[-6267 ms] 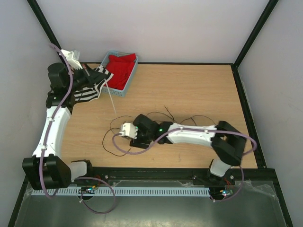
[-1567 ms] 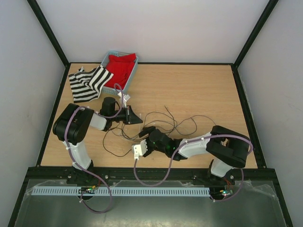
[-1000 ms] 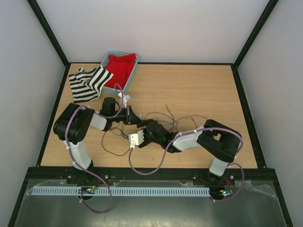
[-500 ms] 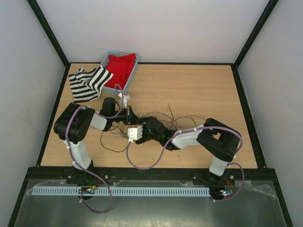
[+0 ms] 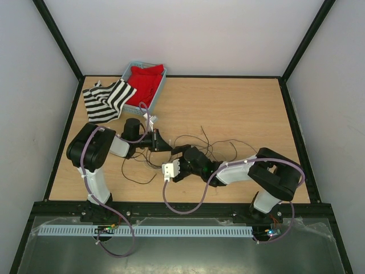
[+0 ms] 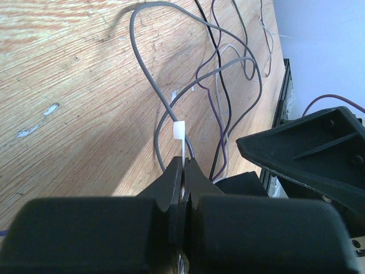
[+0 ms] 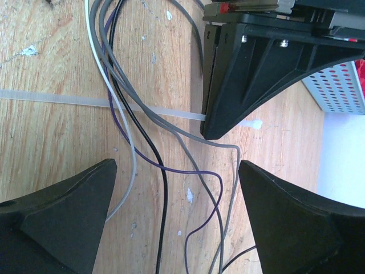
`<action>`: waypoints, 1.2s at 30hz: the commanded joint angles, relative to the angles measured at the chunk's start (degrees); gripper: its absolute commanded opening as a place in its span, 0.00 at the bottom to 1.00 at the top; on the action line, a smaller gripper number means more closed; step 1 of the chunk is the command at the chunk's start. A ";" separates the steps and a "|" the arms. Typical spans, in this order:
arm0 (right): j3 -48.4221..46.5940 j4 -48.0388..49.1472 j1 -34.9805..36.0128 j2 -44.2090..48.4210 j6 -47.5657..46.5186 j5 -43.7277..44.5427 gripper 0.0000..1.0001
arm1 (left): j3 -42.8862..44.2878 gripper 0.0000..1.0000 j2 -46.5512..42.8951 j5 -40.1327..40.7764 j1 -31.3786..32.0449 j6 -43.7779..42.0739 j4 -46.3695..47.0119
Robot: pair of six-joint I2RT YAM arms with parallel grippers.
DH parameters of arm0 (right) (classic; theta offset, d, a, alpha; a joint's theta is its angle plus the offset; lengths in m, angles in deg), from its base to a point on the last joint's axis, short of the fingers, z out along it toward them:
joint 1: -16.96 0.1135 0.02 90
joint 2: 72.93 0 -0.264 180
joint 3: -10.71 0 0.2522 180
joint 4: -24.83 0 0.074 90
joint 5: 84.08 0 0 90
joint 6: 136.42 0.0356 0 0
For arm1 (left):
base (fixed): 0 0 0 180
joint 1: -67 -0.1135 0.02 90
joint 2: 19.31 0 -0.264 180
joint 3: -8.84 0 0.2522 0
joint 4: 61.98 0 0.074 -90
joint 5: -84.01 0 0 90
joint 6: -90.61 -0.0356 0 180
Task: Zip-tie the wires
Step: Tie the cable at the center of the board.
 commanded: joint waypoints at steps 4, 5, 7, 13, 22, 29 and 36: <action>-0.08 1.09 2.19 -1.43 -4.49 -0.47 0.99 | 1.19 0.00 0.94 -2.12 0.28 0.00 1.69; -0.03 1.73 2.63 -2.20 -5.11 0.21 0.99 | 1.19 0.00 0.93 -2.24 0.28 0.07 1.63; -0.11 3.47 3.16 -4.11 -6.41 2.03 0.99 | 1.28 0.00 0.98 -2.56 0.35 0.22 1.68; -0.43 8.96 3.25 -8.01 -9.86 3.88 0.99 | 1.48 0.00 1.10 -3.27 0.37 0.52 1.67; -1.24 14.30 3.86 -12.16 -13.80 4.33 0.99 | 2.15 0.00 2.08 -4.51 0.46 0.91 1.74; -1.04 15.30 4.44 -12.63 -14.15 3.64 0.99 | 2.31 0.00 2.45 -4.74 0.63 1.44 2.11; -0.18 15.27 7.32 -12.13 -12.22 2.73 0.99 | 2.97 0.00 3.01 -4.88 0.63 2.42 2.39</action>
